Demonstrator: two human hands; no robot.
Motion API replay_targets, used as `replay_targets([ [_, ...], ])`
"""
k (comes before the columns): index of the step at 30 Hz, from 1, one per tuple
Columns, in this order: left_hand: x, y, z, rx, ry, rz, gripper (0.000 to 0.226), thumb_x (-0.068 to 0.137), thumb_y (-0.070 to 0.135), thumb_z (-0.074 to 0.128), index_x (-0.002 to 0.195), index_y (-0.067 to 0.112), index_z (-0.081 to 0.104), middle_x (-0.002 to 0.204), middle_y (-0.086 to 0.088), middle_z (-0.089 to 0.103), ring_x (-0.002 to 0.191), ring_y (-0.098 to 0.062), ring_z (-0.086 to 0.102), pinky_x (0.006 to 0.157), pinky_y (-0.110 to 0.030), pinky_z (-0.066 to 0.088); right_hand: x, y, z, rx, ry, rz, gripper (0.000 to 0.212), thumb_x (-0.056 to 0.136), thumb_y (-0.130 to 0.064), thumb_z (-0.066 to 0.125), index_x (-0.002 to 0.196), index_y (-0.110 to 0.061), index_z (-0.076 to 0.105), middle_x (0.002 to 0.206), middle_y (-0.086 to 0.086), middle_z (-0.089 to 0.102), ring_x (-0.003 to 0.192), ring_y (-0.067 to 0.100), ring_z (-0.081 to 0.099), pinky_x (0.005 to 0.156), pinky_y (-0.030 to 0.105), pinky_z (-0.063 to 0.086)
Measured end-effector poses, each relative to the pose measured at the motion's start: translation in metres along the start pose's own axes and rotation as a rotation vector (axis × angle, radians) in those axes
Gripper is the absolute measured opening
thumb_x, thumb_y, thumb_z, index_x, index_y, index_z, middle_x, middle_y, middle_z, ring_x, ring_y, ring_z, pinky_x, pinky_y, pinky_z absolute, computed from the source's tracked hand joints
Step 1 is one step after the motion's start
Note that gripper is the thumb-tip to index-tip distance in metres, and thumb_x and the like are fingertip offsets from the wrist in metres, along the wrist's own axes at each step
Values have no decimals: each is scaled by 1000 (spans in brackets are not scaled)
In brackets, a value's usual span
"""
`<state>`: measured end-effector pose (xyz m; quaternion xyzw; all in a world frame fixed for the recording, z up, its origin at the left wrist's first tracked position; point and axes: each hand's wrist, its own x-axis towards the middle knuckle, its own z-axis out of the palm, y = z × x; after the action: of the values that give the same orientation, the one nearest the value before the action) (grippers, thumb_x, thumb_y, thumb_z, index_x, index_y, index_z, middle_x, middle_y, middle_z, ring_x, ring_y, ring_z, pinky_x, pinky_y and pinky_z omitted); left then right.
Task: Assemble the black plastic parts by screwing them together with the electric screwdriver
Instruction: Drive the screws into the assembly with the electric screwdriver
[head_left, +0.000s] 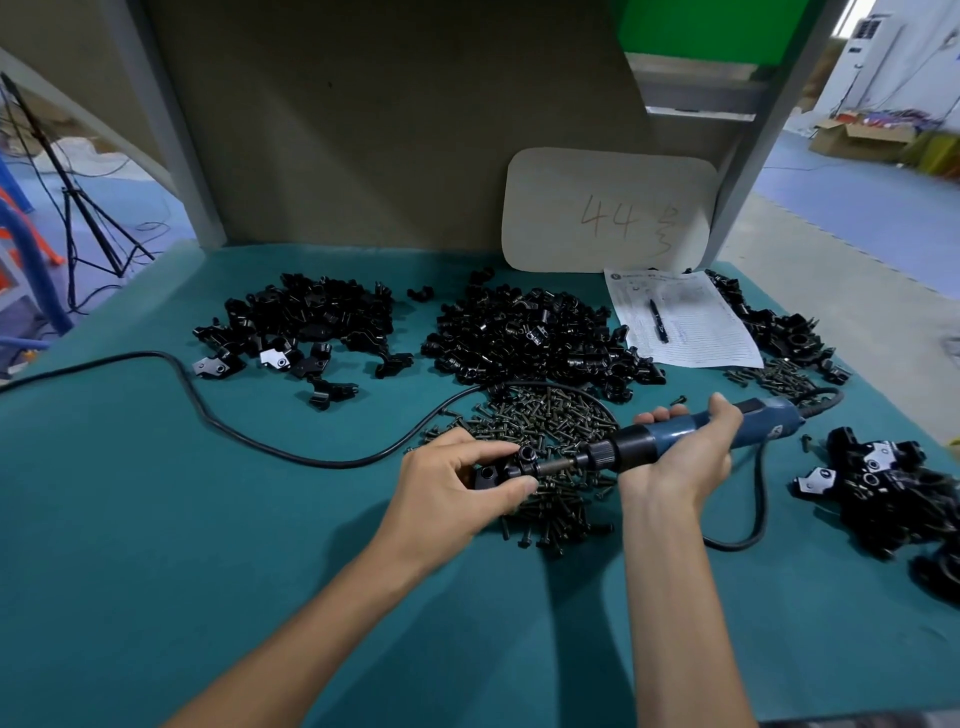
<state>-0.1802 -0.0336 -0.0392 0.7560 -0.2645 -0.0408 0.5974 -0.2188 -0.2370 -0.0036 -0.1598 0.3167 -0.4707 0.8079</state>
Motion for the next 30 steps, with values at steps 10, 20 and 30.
replay_targets([
  [10, 2, -1, 1, 23, 9, 11, 38, 64, 62, 82, 100, 53, 74, 82, 8, 62, 68, -4, 56, 61, -16, 43, -1, 2, 0, 6, 4, -10, 36, 91, -25, 69, 120, -15, 49, 76, 2, 56, 52, 14, 56, 54, 27, 49],
  [20, 0, 0, -1, -30, -5, -26, 40, 63, 61, 84, 99, 48, 77, 85, 12, 63, 71, -13, 65, 66, -37, 56, -6, 2, 2, -7, -2, -18, 39, 91, -26, 68, 123, -14, 51, 76, 1, 57, 53, 14, 56, 54, 27, 49],
  [30, -4, 6, 5, -109, -19, -118, 37, 64, 52, 85, 98, 40, 77, 93, 16, 68, 85, -23, 71, 80, -49, 60, -9, 2, 4, -2, -33, -34, 35, 92, -28, 68, 119, -15, 51, 73, 0, 57, 55, 15, 55, 54, 28, 48],
])
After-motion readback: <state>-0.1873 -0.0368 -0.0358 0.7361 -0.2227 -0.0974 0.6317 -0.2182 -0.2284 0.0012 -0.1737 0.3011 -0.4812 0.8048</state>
